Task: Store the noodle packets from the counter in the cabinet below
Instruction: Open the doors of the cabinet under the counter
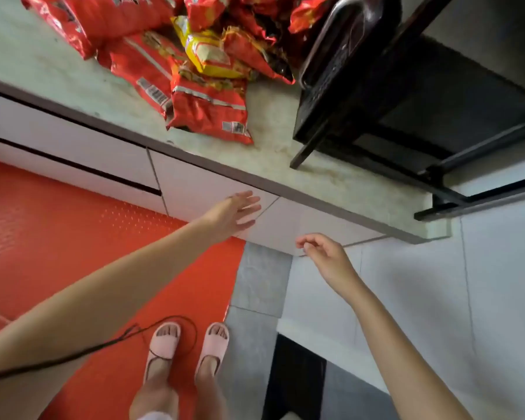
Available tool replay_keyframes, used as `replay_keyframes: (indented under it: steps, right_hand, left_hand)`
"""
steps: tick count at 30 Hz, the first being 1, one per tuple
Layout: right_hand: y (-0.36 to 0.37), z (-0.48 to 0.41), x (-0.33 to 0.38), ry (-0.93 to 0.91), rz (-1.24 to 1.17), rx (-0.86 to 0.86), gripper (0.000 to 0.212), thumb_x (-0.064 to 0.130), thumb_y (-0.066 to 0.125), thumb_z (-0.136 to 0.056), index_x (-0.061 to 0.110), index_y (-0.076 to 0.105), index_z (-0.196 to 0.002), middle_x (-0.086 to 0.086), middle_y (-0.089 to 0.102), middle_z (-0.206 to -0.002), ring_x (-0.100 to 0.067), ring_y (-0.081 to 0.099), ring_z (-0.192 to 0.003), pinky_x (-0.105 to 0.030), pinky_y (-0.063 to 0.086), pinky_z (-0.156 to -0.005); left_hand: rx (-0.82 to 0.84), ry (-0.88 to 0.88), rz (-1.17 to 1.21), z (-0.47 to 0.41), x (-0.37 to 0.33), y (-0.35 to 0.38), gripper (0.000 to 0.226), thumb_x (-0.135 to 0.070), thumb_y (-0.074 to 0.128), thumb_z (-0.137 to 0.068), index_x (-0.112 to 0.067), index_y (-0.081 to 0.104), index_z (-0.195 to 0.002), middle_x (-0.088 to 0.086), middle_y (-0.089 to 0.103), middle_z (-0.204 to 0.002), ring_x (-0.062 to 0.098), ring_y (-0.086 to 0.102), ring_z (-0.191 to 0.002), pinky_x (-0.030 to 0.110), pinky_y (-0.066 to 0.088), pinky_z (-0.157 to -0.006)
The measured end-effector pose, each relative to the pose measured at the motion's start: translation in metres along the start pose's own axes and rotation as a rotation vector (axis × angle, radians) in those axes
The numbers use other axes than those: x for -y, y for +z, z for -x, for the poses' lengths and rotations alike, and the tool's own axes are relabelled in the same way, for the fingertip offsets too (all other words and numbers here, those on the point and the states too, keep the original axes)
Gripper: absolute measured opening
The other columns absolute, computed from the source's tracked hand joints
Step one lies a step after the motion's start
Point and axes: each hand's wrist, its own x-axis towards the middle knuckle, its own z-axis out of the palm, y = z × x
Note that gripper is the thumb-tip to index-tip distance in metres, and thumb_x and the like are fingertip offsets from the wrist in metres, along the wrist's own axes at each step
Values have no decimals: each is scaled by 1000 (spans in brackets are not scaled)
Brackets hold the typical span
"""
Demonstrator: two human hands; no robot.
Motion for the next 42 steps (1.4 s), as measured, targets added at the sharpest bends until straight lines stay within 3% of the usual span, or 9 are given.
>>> replay_keyframes:
  steps: [4, 18, 22, 25, 30, 33, 36, 39, 42]
  right_hand:
    - [5, -9, -17, 63, -58, -13, 21, 6, 47, -96, 18, 63, -101, 12, 64, -96, 1, 57, -89, -6, 41, -79]
    - [10, -3, -16, 56, -39, 71, 21, 8, 46, -97, 20, 61, -105, 6, 63, -102, -5, 57, -99, 0, 39, -79]
    - [22, 6, -12, 68, -35, 84, 18, 12, 47, -97, 23, 58, -106, -1, 62, -111, -14, 57, -108, -12, 41, -85]
    - [37, 14, -8, 89, -19, 120, 29, 14, 46, -97, 23, 52, -124, -1, 56, -126, -14, 53, -117, -18, 40, -91]
    - [79, 21, 8, 167, 8, 158, 59, 14, 46, -98, 22, 21, -150, 3, 23, -156, -16, 25, -143, -35, 26, -114]
    - [114, 30, 24, 238, -44, 224, 71, 11, 48, -97, 24, 8, -153, 2, 14, -159, -23, 31, -140, -37, 31, -110]
    - [154, 43, 30, 254, -64, 341, 82, 8, 52, -93, 28, -1, -152, -2, 9, -160, -26, 27, -142, -45, 33, -112]
    - [185, 51, 39, 235, 19, 429, 81, 6, 49, -89, 31, 3, -152, -5, 24, -155, -23, 40, -135, -33, 46, -94]
    - [206, 59, 57, 175, 114, 555, 77, 6, 44, -90, 33, 5, -151, -4, 23, -157, -21, 44, -131, -24, 41, -93]
  left_hand:
    - [-18, 58, 80, -29, 1, 3, 53, 0, 34, -97, -18, 26, -146, -5, 32, -152, 14, 35, -138, 39, 36, -103]
    - [-150, 70, 102, -44, -1, 12, 47, 10, 21, -95, -13, 42, -130, 4, 42, -146, 16, 40, -135, 37, 27, -109]
    - [-199, 44, 117, -26, 11, 9, 35, 10, 27, -95, -14, 50, -103, 11, 49, -138, 18, 43, -133, 36, 28, -107]
    - [-203, -9, 61, -5, 24, -2, 31, 10, 33, -93, -15, 49, -84, 4, 59, -108, 15, 51, -120, 32, 36, -99]
    - [-223, -109, 43, 28, 37, -33, 10, -5, 49, -95, -9, 48, -104, 2, 61, -106, 20, 58, -108, 27, 50, -78]
    - [-217, -168, -91, 47, 35, -55, 26, -14, 58, -92, -5, 51, -116, 9, 61, -120, 23, 61, -107, 28, 51, -79]
    - [-278, -182, -341, 65, 33, -72, 27, -14, 60, -91, 0, 55, -113, 15, 64, -109, 25, 65, -89, 28, 52, -75]
    - [-351, -146, -631, 83, 32, -98, 17, -7, 65, -86, 3, 60, -98, 16, 67, -82, 19, 65, -64, 30, 58, -66]
    - [-369, -140, -816, 106, 21, -130, 16, -2, 69, -81, 5, 63, -94, 21, 68, -84, 22, 67, -64, 32, 60, -65]
